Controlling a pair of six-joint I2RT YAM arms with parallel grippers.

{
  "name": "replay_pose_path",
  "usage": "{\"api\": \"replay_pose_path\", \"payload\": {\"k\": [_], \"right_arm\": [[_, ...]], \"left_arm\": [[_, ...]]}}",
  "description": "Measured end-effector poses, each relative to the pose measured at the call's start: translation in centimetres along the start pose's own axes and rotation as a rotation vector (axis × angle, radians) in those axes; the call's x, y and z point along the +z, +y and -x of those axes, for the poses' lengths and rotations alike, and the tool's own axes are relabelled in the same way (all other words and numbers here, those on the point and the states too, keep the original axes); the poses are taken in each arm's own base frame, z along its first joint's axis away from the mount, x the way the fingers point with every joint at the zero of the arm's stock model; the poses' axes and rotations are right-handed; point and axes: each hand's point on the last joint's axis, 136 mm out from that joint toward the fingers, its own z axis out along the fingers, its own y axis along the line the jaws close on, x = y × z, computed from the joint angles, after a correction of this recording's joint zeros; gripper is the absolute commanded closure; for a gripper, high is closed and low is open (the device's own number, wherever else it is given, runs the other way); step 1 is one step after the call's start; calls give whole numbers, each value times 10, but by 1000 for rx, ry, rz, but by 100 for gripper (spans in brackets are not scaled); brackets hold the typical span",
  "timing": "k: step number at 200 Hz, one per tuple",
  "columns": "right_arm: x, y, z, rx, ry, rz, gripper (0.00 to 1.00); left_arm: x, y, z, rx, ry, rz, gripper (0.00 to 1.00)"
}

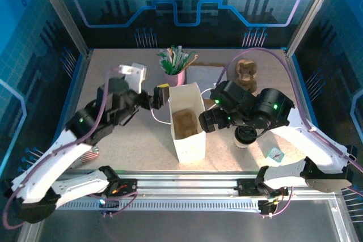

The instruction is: Pack the takeout coffee

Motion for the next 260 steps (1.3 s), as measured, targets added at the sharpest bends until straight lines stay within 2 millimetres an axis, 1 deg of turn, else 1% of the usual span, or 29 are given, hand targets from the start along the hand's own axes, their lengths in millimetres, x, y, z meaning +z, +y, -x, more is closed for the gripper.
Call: {"api": "replay_pose_path", "payload": {"k": [14,22,30,44,61,80,111,132,151,171,185,199,225,240,260], "right_arm": [[4,0,-4,6,2,6,0],[5,0,-5,9,-1,11,0],[5,-1,-7,11,-4,15,0],[3,-4,-9,18,-16,23,0],[-2,-9,-10,34,-40,34,0],[-8,-15,-11,49,-59,43,0],[-12,-20,-11,63,-78,48,0],[-10,-20,-12,59,-73,49,0],[-7,-19,-14,54,-66,50,0],[-5,-17,-15,47,-58,57,0],[-4,-17,-16,46,-55,59,0],[-3,-17,-16,42,-53,58,0],[-3,-16,-15,40,-58,61,0],[-3,-15,-15,40,-58,64,0],[-3,-15,-15,36,-55,64,0]], "left_arm": [[25,2,-3,4,79,-42,1],[37,-1,-6,10,122,-77,2],[47,-10,-10,23,169,-131,3],[58,-27,-17,51,234,-225,3],[65,-42,-27,83,305,-309,3],[74,-50,-40,116,376,-358,4],[86,-52,-67,182,481,-355,5],[89,-51,-78,236,520,-325,7],[94,-47,-77,275,520,-291,7],[100,-39,-74,301,512,-242,12],[102,-35,-73,316,510,-218,13],[103,-34,-71,326,503,-203,12],[102,-36,-59,349,469,-180,13],[102,-36,-55,362,456,-167,17],[105,-31,-57,384,460,-144,22]]}}
